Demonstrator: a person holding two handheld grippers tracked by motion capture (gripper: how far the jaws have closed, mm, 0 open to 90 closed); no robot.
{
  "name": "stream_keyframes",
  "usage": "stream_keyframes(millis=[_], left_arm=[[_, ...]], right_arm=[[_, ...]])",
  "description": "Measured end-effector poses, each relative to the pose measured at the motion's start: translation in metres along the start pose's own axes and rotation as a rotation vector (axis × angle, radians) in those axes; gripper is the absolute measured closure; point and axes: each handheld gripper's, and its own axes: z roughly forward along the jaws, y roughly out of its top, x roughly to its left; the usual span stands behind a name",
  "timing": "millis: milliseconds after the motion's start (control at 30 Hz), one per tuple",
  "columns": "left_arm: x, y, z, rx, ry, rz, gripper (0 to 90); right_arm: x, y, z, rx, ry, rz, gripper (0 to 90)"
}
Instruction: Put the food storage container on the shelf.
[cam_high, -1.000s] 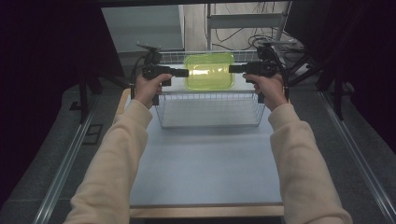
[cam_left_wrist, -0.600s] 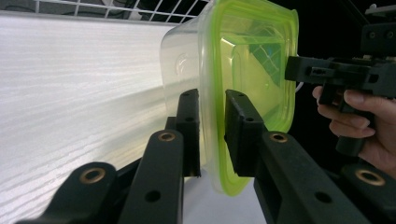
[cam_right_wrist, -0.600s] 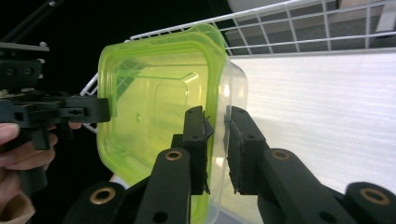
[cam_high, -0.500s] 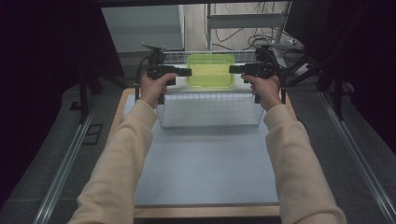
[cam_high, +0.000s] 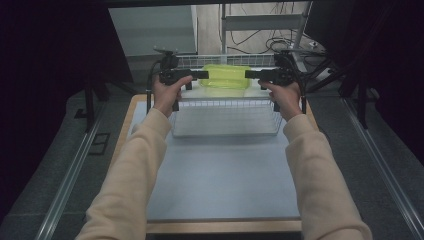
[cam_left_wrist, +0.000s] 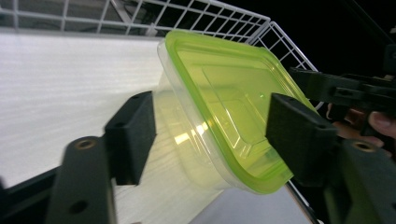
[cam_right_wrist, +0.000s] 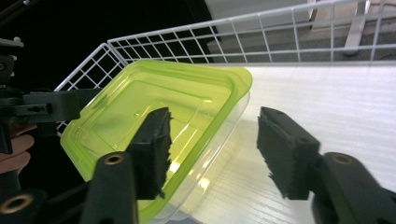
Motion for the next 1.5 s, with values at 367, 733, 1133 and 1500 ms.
stream_keyframes(millis=[367,733,1133,1500], left_arm=[[-0.014,-0.016,-0.025,-0.018,-0.025,0.082,23.5],[-0.024,-0.055,-0.064,-0.066,-0.024,0.155,23.1],[-0.032,-0.134,-0.088,-0.011,-0.07,0.231,23.2],[-0.026,-0.202,-0.093,0.053,-0.062,0.259,23.4]], right_arm=[[0.0,-0.016,-0.029,-0.075,0.052,-0.036,35.7],[0.01,-0.053,-0.051,-0.056,0.102,-0.148,32.5],[0.019,-0.116,-0.083,-0.016,0.094,-0.321,29.6],[0.01,-0.186,-0.098,0.018,0.172,-0.289,28.5]])
